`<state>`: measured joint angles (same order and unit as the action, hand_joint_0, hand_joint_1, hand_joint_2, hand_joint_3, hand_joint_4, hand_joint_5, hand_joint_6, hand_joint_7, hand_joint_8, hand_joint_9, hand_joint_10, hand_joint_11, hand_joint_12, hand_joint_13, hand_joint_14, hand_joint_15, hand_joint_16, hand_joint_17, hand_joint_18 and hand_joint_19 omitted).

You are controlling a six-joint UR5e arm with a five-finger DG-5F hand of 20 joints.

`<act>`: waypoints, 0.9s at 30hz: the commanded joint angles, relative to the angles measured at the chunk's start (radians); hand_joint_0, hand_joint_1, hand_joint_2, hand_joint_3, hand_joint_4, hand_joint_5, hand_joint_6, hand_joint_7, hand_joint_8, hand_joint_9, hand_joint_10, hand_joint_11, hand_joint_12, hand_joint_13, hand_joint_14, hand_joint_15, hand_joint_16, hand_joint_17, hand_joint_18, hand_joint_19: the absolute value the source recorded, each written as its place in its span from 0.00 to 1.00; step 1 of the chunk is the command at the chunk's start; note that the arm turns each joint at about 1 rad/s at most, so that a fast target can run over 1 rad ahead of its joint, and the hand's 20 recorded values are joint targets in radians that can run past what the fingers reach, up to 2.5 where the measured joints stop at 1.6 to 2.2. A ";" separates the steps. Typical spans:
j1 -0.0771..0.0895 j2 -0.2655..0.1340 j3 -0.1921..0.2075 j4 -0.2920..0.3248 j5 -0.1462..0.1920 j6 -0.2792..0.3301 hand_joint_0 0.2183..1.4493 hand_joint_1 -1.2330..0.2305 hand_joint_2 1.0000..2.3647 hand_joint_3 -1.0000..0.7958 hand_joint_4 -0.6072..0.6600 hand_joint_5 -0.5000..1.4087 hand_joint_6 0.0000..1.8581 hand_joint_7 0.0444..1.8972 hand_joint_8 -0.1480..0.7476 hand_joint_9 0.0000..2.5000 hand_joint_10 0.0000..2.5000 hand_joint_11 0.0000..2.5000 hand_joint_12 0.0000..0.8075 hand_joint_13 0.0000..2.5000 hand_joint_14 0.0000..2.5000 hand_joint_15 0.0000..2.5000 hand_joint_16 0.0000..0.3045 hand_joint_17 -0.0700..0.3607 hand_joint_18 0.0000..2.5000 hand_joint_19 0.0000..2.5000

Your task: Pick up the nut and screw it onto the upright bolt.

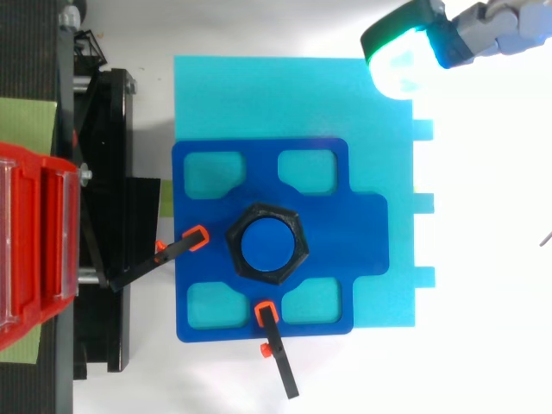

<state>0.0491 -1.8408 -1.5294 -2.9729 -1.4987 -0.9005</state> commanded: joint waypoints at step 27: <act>0.000 0.000 0.000 0.000 0.000 0.000 0.22 0.66 0.00 0.28 0.68 0.14 0.27 0.34 0.42 0.04 0.00 0.00 0.44 0.05 0.00 0.00 0.15 0.41 0.00 0.00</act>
<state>0.0491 -1.8407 -1.5294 -2.9728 -1.4987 -0.9004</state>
